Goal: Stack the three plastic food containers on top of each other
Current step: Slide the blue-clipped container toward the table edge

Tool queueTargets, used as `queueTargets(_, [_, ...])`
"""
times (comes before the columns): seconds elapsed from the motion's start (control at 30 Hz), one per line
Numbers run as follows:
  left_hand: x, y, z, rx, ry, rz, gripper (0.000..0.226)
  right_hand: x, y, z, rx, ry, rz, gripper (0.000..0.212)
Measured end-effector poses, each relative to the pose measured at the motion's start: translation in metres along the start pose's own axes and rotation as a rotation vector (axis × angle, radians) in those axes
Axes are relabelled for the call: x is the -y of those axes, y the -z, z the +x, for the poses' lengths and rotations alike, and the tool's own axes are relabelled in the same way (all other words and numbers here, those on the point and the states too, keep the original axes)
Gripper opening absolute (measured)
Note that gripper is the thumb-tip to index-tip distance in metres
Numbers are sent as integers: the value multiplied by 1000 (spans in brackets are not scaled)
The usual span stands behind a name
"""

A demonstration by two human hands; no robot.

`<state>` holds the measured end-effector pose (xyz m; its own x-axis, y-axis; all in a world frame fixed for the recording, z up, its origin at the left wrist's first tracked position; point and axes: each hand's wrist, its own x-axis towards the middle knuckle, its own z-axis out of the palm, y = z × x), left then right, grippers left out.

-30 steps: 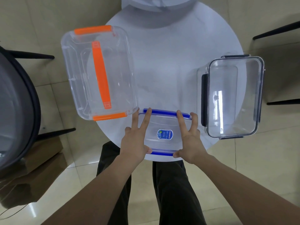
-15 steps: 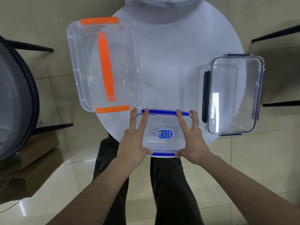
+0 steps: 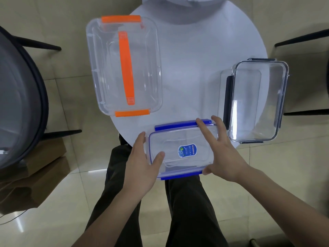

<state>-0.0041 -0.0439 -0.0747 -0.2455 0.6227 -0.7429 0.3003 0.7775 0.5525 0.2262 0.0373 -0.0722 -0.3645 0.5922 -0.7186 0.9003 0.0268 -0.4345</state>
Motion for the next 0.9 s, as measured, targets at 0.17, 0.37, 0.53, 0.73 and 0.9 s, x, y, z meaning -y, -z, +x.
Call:
queueTargets(0.17, [-10, 23, -2, 38, 25, -148, 63, 8, 19, -13, 49, 48, 137, 131])
queueTargets(0.37, [-25, 46, -17, 62, 35, -444, 83, 28, 37, -34, -82, 69, 315, 95])
queueTargets(0.53, [-48, 60, -27, 158, 64, -726, 76, 53, 51, -45, -227, 109, 405, 81])
queueTargets(0.73, [-57, 76, -28, 198, 1, -755, 76, 64, 65, -49, -322, 108, 472, 80])
queueTargets(0.9, [-63, 81, -26, 193, -14, -743, 70, 67, 67, -49, -350, 47, 471, 80])
